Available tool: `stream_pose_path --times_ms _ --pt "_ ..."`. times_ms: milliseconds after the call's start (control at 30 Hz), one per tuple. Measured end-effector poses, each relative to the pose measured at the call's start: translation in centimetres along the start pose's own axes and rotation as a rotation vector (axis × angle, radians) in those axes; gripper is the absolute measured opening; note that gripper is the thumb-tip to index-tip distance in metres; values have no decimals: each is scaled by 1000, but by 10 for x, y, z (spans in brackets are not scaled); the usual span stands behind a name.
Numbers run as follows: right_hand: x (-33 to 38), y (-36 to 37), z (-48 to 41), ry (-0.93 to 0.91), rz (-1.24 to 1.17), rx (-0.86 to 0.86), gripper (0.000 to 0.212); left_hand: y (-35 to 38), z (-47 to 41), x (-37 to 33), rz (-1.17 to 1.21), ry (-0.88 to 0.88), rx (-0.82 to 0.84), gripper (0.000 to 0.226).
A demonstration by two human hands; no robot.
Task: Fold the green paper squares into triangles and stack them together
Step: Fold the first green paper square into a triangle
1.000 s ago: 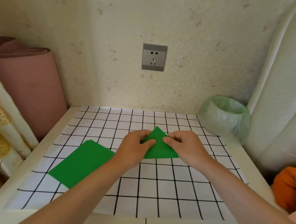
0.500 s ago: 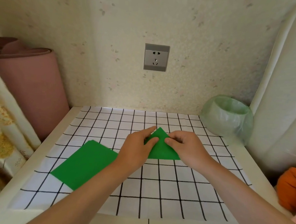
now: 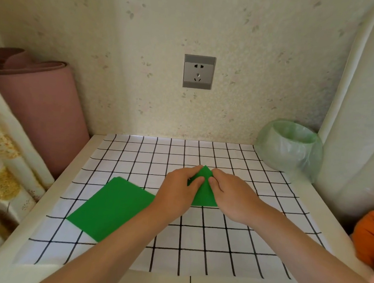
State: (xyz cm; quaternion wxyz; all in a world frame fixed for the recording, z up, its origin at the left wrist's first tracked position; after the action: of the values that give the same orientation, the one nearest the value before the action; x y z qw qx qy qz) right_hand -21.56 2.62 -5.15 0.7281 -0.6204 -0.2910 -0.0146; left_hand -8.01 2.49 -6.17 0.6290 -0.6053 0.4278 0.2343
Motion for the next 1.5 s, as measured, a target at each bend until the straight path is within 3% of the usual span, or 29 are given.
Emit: stream_pose_path --times_ms 267,367,533,733,900,1067,1267,1500 --pt "-4 2 -1 33 58 0 24 2 -1 0 2 3 20 29" --pt "-10 -2 -4 83 -129 -70 9 5 -1 2 -37 -13 55 28" --pt "-21 -1 -6 239 -440 -31 11 12 -5 11 -81 -89 113 35" --pt "-31 11 -9 382 -510 86 12 22 -6 20 -118 -170 264 29" --pt "-34 23 -17 405 -277 144 14 18 -6 35 -306 -291 271 47" --pt "-30 29 -18 397 -102 141 15 17 -6 29 -500 -219 214 54" --pt "-23 31 -17 349 65 99 14 23 -10 20 -464 -15 224 22" --pt "-16 24 -15 170 313 -54 30 23 -11 19 -453 21 245 21"
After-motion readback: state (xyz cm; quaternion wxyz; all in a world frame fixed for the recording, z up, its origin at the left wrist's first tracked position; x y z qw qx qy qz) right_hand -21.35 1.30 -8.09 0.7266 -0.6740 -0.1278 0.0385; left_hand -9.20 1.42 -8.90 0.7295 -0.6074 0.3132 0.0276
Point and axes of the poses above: each hand's wrist, its own z-axis away from the middle knuckle, its own y-axis out of the palm, x = y × z, the point moved 6 cm from there along -z, towards the middle knuckle, and after that the axes turned 8 degrees about x, right-handed, at the moved point
